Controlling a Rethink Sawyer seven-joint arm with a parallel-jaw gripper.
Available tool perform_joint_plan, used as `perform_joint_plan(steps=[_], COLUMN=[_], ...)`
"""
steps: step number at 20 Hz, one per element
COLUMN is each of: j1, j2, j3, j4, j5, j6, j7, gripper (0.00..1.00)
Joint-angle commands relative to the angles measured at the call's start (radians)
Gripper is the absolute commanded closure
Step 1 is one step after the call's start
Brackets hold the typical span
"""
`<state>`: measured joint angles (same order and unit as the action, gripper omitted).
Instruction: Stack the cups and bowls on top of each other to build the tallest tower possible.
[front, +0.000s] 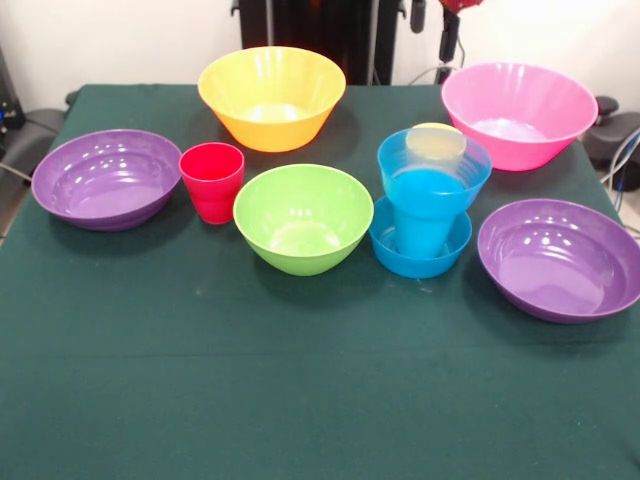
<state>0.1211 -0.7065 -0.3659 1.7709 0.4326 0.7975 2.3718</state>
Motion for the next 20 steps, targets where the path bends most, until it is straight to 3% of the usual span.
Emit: perform_joint_plan(steps=[1, 11, 20], j1=[-0.038, -0.086, -0.102], j2=[-0.018, -0.051, 0.011], j3=[0.150, 0.227, 0.291], j4=[0.196, 0.325, 0.356], j5=[-0.089, -0.129, -0.176], j6=[-0.151, -0.290, -0.472], j7=[-0.132, -0.101, -0.015], gripper=[0.00, 0.00, 0.00])
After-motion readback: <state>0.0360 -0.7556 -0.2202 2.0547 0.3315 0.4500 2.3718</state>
